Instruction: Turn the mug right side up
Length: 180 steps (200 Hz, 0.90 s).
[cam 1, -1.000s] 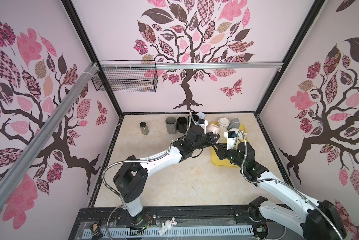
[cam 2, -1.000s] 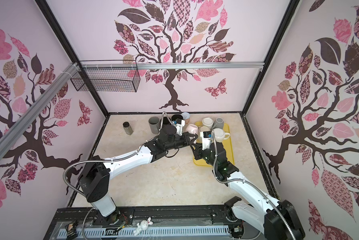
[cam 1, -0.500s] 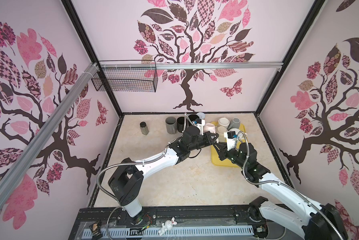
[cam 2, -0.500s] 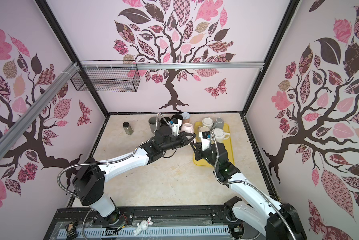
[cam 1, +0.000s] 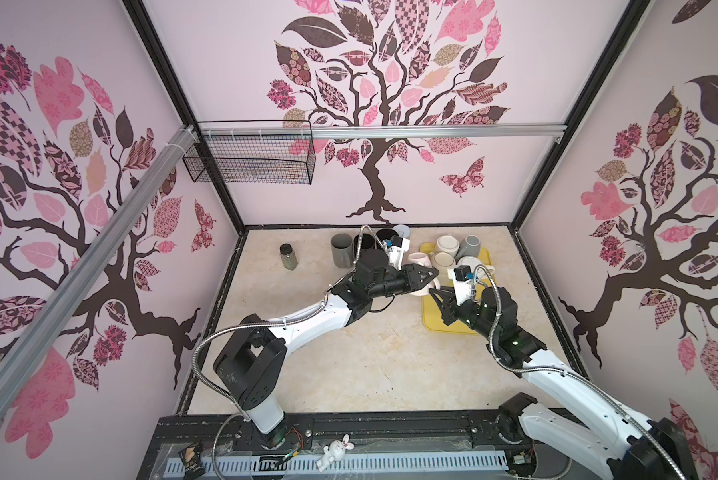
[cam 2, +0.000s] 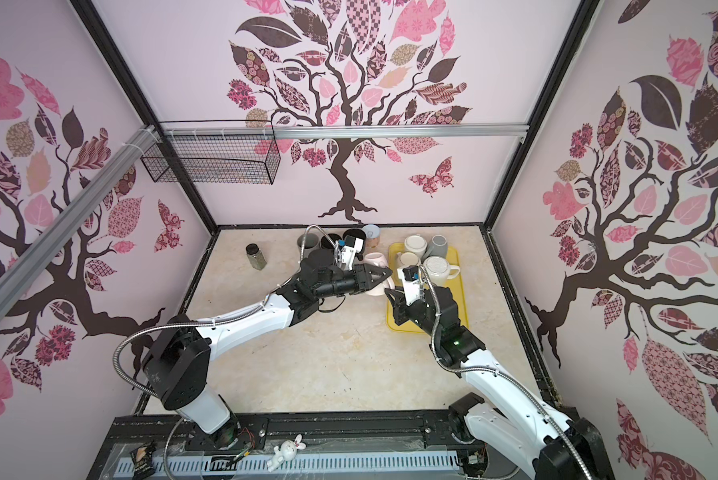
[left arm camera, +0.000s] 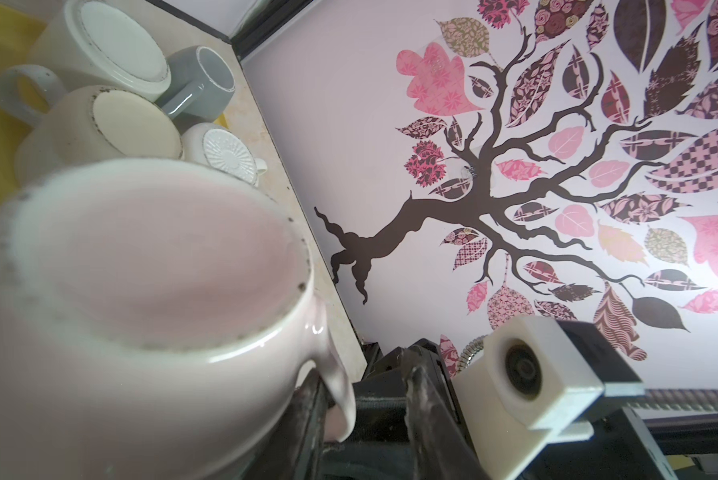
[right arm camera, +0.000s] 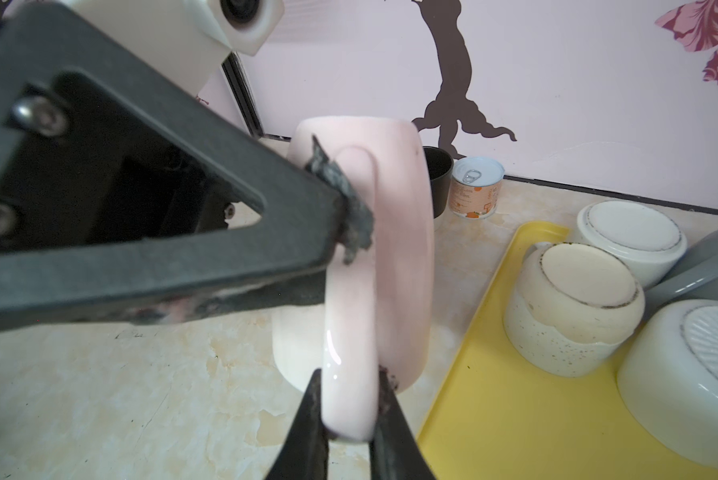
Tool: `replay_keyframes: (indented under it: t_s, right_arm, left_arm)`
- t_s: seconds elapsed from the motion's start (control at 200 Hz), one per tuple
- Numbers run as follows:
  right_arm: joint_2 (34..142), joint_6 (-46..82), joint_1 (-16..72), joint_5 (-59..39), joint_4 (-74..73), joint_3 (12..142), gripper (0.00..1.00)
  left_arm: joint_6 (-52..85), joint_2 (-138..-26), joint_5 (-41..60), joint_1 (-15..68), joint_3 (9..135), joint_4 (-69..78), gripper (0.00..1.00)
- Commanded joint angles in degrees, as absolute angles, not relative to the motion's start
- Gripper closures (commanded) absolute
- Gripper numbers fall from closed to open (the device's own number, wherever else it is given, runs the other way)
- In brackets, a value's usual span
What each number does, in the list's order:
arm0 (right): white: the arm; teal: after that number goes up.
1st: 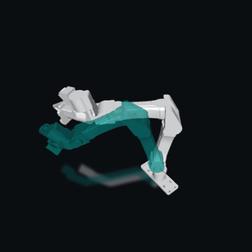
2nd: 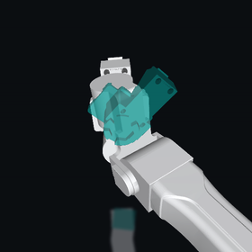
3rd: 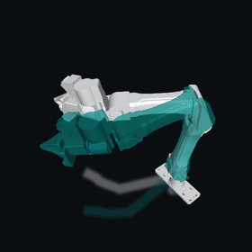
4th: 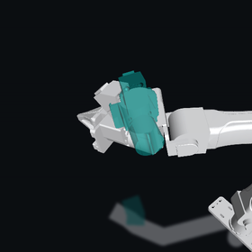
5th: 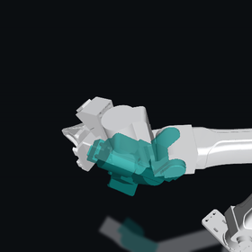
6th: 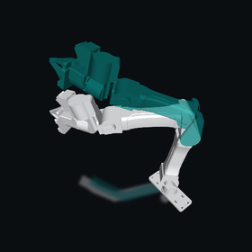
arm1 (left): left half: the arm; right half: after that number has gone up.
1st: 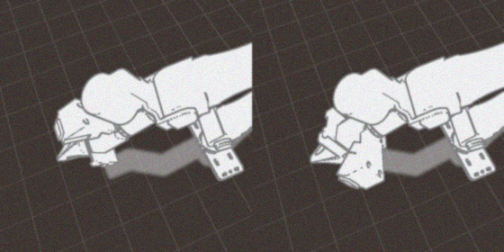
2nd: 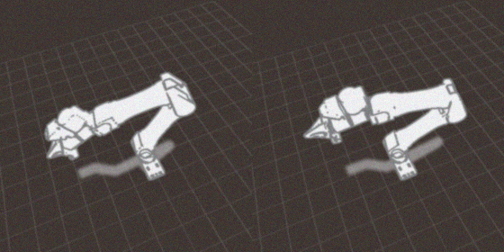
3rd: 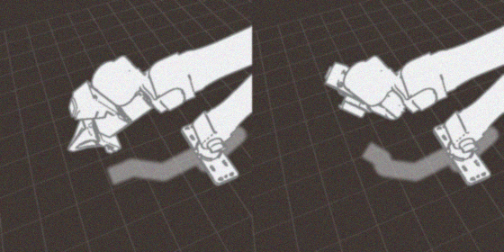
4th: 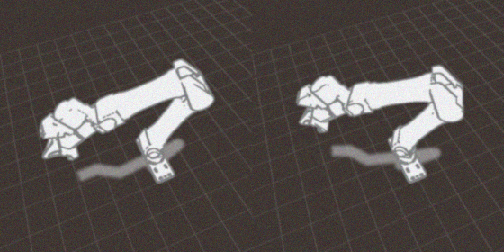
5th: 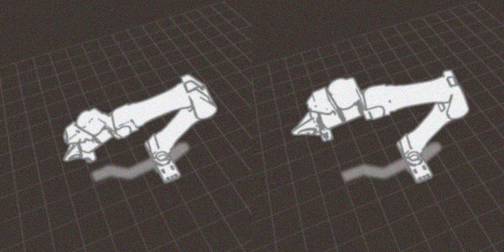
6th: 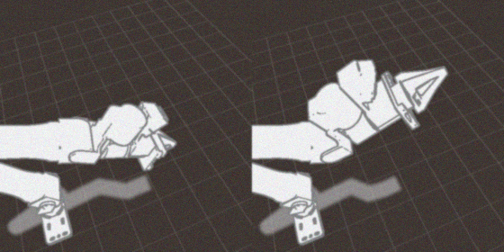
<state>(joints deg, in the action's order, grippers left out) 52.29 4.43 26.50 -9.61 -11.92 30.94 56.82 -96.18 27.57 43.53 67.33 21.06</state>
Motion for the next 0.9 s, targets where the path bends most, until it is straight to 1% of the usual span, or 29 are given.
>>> replay_keyframes:
  t_s: [0.0,0.13,0.26,0.33,0.425,0.52,0.635,0.745,0.83,0.895]
  right_arm:
    - [49.93,2.78,26.45,-6.68,-9.80,35.67,1.00]
    - [50.68,0.77,26.28,-5.21,-2.83,38.43,1.00]
    - [53.38,-0.04,25.20,-6.14,3.76,42.24,1.00]
    - [54.66,0.58,22.56,-8.75,6.06,43.93,1.00]
    - [56.45,1.94,16.76,-15.88,8.75,45.82,1.00]
    - [59.41,2.96,12.44,-22.25,10.22,46.98,1.00]
    - [62.49,1.82,12.22,-25.10,11.03,48.43,1.00]
    - [63.85,-0.76,12.22,-29.09,12.13,49.75,1.00]
    - [64.33,-2.44,12.26,-30.93,12.81,50.58,1.00]
    - [64.97,-3.29,12.23,-31.63,13.40,51.23,1.00]
  left_arm:
    - [55.51,-98.58,32.10,41.53,69.23,25.14,0.63]
    - [51.34,-99.49,36.22,40.39,70.07,24.25,0.61]
    - [42.95,-99.74,38.13,39.75,72.08,17.80,0.58]
    - [39.62,-100.19,39.75,39.03,73.15,16.15,0.58]
    - [35.67,-101.37,42.43,37.46,74.34,15.94,0.57]
    - [27.68,-103.06,43.97,35.45,76.17,14.15,0.57]
    - [18.82,-104.93,47.15,32.87,78.63,11.93,0.57]
    - [7.61,-104.32,44.91,31.73,80.99,3.56,0.57]
    - [-3.48,-102.88,44.78,31.71,81.64,-0.22,0.55]
    - [-11.00,-101.70,45.77,31.65,81.53,-2.23,0.50]
